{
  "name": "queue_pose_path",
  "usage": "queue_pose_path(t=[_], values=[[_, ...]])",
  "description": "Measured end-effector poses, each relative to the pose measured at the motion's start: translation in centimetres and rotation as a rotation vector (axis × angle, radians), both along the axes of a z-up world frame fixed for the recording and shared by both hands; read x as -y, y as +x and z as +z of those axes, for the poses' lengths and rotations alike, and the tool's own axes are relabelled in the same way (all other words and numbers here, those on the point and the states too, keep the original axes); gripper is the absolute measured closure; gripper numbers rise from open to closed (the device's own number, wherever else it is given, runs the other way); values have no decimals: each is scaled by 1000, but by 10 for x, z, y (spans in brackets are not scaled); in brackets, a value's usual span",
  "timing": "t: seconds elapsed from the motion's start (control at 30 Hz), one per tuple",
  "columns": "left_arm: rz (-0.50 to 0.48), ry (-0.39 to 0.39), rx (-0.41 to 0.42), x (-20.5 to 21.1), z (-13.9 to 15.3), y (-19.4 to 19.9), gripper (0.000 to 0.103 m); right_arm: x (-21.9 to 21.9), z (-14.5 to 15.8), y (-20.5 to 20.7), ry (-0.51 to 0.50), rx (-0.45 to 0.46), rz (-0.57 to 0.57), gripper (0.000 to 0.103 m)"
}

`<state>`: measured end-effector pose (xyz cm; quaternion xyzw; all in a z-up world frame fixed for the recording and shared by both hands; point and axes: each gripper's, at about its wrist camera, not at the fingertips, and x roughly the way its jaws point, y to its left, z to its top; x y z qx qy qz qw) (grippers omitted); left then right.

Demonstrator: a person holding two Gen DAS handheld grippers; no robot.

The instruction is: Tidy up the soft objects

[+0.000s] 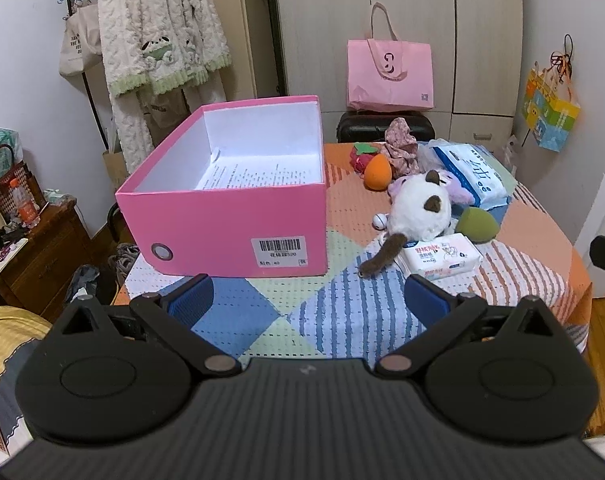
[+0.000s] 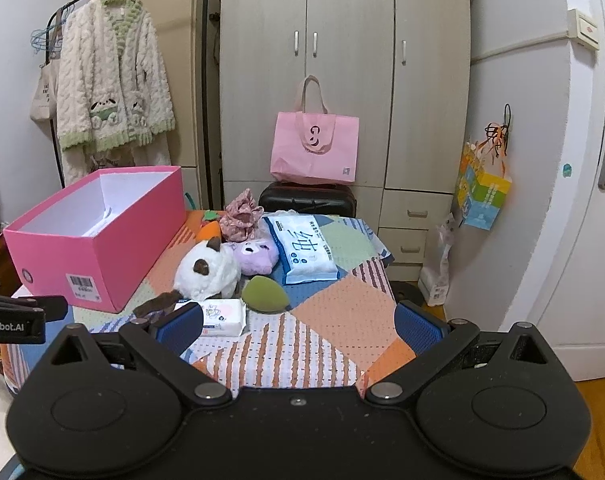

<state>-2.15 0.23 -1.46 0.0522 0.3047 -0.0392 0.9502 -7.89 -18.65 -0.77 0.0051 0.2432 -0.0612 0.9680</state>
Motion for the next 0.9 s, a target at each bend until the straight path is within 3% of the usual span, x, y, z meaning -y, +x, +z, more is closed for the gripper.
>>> queue_pose_path(t=[0.9], values=[[2,22,-5,4,-7,6,0,-2,-7,0,-18,1,-7,0]])
